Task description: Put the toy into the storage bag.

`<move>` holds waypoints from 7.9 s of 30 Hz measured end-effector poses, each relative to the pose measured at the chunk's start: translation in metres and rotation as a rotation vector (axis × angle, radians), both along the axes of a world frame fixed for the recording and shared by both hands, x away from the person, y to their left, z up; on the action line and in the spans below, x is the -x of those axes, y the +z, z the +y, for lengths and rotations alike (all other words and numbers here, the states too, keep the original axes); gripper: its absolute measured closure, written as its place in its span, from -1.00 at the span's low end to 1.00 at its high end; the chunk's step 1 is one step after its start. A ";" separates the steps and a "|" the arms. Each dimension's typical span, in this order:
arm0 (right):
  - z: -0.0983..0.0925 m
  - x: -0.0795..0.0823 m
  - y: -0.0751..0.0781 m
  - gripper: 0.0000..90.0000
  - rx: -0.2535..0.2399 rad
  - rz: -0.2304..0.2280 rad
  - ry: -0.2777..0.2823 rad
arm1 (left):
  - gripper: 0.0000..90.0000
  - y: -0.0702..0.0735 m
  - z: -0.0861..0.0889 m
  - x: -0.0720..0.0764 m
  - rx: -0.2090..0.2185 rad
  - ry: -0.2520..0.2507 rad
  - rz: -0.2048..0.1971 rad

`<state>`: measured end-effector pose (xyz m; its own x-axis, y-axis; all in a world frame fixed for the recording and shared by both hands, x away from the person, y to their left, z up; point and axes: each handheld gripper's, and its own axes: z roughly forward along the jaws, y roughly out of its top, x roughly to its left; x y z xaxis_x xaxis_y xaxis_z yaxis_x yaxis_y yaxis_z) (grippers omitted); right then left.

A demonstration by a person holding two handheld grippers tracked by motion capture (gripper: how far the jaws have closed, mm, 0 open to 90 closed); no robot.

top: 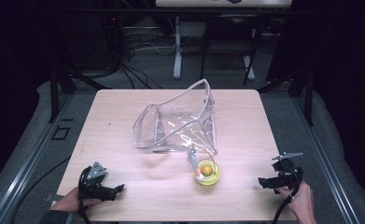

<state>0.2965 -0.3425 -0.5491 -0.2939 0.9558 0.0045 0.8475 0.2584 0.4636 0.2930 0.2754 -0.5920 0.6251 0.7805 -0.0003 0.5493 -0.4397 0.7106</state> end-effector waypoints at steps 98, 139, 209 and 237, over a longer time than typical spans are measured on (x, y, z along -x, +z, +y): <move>0.163 -0.011 0.095 -0.59 -0.145 -0.218 0.565 | -1.00 0.000 0.000 0.000 -0.001 -0.001 0.001; 0.178 0.005 0.135 0.96 -0.107 -0.310 0.656 | -1.00 0.000 0.000 0.000 0.000 -0.001 0.002; 0.103 -0.061 0.185 0.97 0.038 -0.172 0.449 | -1.00 0.000 0.000 0.000 -0.001 0.002 -0.002; 0.096 -0.109 0.207 0.97 0.139 0.002 0.418 | -1.00 0.001 0.000 0.000 -0.004 -0.006 0.006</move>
<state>0.4055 -0.2468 -0.3422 -0.6559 0.7460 -0.1150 0.6576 0.6395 0.3982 0.2930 0.2757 -0.5914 0.6294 0.7770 -0.0011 0.5513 -0.4455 0.7054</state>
